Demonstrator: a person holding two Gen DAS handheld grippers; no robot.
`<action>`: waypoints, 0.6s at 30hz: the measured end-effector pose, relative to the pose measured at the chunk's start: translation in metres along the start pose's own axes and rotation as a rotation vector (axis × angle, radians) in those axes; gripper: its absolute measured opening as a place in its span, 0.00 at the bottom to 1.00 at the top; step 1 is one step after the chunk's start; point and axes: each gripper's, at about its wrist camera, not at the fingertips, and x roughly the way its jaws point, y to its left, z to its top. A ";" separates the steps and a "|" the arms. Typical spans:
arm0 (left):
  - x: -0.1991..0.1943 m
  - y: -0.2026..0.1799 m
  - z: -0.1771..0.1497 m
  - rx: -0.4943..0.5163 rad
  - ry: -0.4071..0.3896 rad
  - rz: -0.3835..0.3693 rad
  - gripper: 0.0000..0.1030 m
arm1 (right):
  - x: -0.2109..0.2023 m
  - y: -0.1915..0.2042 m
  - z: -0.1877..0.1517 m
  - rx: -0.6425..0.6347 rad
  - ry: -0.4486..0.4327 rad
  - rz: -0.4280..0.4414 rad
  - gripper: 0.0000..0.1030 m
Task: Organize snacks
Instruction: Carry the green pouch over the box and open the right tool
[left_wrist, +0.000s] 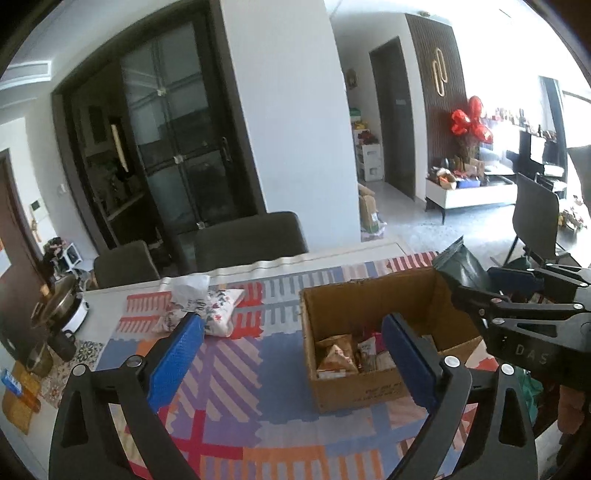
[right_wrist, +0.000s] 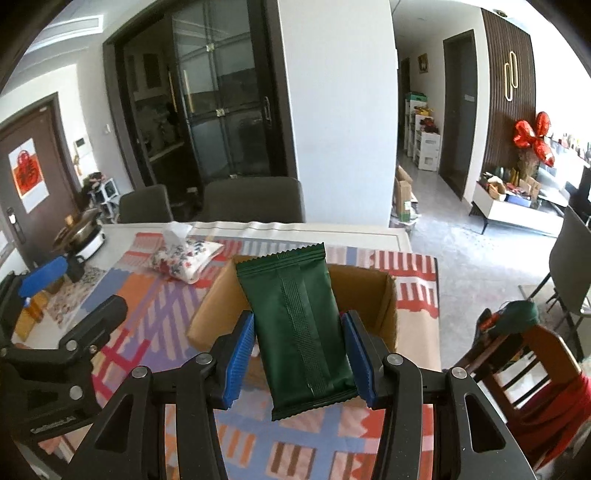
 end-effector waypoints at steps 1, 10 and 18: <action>0.006 0.000 0.003 -0.003 0.013 -0.015 0.95 | 0.005 -0.003 0.002 0.007 0.012 -0.002 0.48; 0.051 0.003 0.006 -0.050 0.126 -0.034 0.95 | 0.044 -0.020 0.010 0.020 0.092 -0.070 0.48; 0.049 0.001 0.000 -0.048 0.132 -0.010 0.95 | 0.062 -0.025 0.007 0.026 0.115 -0.111 0.62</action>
